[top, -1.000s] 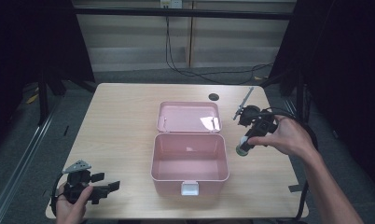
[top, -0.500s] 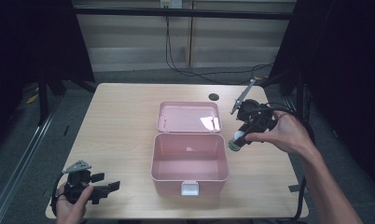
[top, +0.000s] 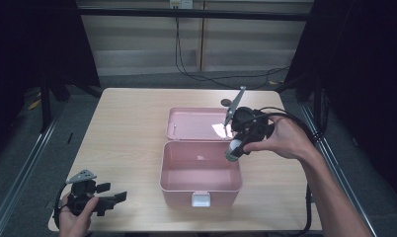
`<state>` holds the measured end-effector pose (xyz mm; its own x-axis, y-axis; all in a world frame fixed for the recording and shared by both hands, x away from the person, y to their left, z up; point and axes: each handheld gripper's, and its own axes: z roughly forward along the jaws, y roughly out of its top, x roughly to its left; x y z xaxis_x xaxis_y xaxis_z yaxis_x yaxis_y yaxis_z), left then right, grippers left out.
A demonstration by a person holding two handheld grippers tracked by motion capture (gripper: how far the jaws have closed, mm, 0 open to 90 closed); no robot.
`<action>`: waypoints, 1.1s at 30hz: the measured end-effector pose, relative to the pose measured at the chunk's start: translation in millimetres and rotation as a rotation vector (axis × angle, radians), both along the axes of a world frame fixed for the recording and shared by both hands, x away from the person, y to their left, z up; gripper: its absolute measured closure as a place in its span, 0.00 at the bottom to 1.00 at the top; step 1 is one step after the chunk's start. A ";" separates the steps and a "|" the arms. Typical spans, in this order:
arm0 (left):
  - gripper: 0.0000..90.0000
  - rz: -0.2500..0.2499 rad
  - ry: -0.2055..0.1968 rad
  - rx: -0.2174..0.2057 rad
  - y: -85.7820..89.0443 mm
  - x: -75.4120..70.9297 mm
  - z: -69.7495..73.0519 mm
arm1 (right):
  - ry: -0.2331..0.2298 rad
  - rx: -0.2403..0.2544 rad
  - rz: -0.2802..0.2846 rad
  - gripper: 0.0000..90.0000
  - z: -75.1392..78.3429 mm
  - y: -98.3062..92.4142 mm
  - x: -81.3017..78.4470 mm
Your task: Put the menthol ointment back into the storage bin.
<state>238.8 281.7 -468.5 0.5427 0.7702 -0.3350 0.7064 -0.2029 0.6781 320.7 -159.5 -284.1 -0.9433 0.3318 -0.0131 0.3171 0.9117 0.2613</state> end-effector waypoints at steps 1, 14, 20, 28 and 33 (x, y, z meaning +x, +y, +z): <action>0.20 0.001 -0.002 0.001 0.2 -0.2 0.2 | -0.001 0.007 0.019 0.56 -0.1 5.3 0.5; 0.21 0.001 0.003 0.005 -0.1 0.5 0.2 | 0.016 0.010 0.083 0.56 -9.2 33.5 7.0; 0.21 -0.001 -0.001 0.005 -0.3 0.2 0.5 | 0.036 0.014 0.097 0.56 -19.6 51.9 13.7; 0.21 0.000 -0.007 0.001 -0.3 -0.4 1.2 | 0.044 -0.011 0.128 0.56 -25.6 74.6 17.1; 0.22 -0.003 -0.008 0.004 0.0 -0.2 1.2 | 0.034 -0.005 0.140 0.56 -29.1 85.6 21.7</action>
